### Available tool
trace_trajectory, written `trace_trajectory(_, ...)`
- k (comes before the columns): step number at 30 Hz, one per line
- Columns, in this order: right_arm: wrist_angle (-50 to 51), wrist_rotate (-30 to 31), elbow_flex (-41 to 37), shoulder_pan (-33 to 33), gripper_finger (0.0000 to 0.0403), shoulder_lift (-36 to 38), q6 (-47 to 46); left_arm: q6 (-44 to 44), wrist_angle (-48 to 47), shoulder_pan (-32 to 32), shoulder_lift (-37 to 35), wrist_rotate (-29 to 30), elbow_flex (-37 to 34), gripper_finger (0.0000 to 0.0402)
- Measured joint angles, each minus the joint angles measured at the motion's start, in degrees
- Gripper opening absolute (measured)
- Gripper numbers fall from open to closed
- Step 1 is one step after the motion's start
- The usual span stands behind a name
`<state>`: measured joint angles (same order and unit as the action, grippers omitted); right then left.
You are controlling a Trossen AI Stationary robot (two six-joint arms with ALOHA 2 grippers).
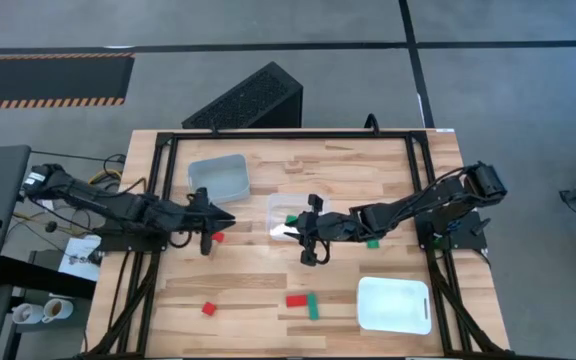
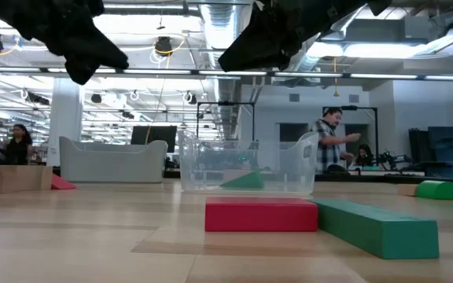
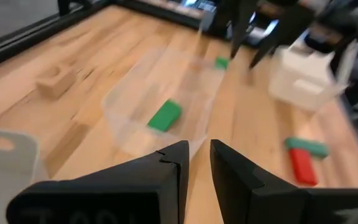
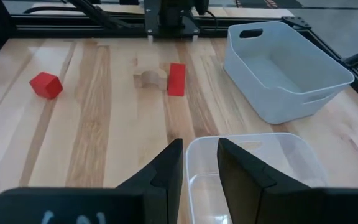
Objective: Sort & place blocks by color
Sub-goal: Put the left brown block into the gray bin
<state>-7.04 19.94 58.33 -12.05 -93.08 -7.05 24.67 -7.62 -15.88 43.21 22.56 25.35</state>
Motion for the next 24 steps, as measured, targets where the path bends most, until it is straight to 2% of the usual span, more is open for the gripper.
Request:
trace_trajectory(4, -0.01, -0.04, 0.0, 0.04, 0.0122, 0.0, -0.02, -0.12, -1.11, -0.29, 4.52, -0.19, 1.1, 0.0053)
trace_trajectory(6, -0.01, -0.07, 0.0, 0.04, 0.0122, 0.0, -0.02, -0.05, -2.67, -0.29, 5.93, -3.06, 1.5, 0.0053)
trace_trajectory(9, -0.01, -0.13, 0.0, 0.0, 0.0122, 0.0, -0.02, 0.37, -7.13, -0.33, 6.72, -6.88, 2.26, 0.0053)
trace_trajectory(14, -0.17, -0.17, 0.0, 0.0, 0.0122, 0.0, -0.04, 4.75, -11.82, -0.26, 6.68, -5.74, 2.29, 0.0053)
trace_trajectory(18, -0.03, -0.28, 0.0, -0.67, 0.0122, 0.0, -0.22, 8.64, -16.15, -0.48, 6.66, -10.44, 1.73, 0.0053)
trace_trajectory(24, -0.27, -0.48, 0.0, -1.18, 0.0122, 0.0, -0.02, 10.13, -16.41, -0.75, 6.66, -7.65, 1.09, 0.0053)
